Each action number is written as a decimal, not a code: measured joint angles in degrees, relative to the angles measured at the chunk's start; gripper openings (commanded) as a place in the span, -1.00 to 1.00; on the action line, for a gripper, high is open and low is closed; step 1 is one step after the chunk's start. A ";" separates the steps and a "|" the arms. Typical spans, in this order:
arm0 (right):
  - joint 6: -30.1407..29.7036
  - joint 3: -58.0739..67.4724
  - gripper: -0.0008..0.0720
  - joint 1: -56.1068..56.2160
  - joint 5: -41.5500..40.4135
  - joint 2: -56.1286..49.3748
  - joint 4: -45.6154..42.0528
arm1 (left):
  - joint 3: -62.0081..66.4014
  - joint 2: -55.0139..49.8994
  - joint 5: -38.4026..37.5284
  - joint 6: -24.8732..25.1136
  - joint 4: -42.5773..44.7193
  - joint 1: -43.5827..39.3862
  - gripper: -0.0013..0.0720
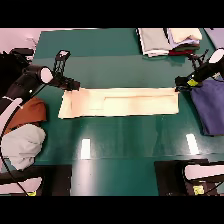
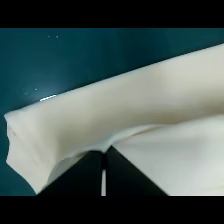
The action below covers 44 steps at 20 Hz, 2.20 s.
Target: Fold the shirts.
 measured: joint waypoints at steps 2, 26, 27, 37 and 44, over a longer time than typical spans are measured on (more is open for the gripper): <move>-0.13 0.26 -0.21 -0.31 -1.40 -0.81 1.11 | 0.48 -0.50 0.22 -0.04 -0.07 0.04 0.28; -18.97 -16.48 -0.93 -14.32 -5.20 -7.41 29.79 | 8.13 -5.49 -5.42 -1.75 -14.88 -8.79 -0.91; -19.54 -15.96 -0.93 -13.64 -6.14 -6.67 29.88 | 8.15 -6.34 -4.50 -1.75 -15.52 -9.57 -0.91; -12.76 3.93 -0.93 -0.44 -0.44 4.46 31.43 | 16.17 -20.76 0.42 -1.49 -22.25 -14.99 -0.91; -6.49 15.06 -0.93 11.37 0.09 5.66 31.50 | 19.26 -26.34 0.39 0.83 -23.93 -17.70 -0.91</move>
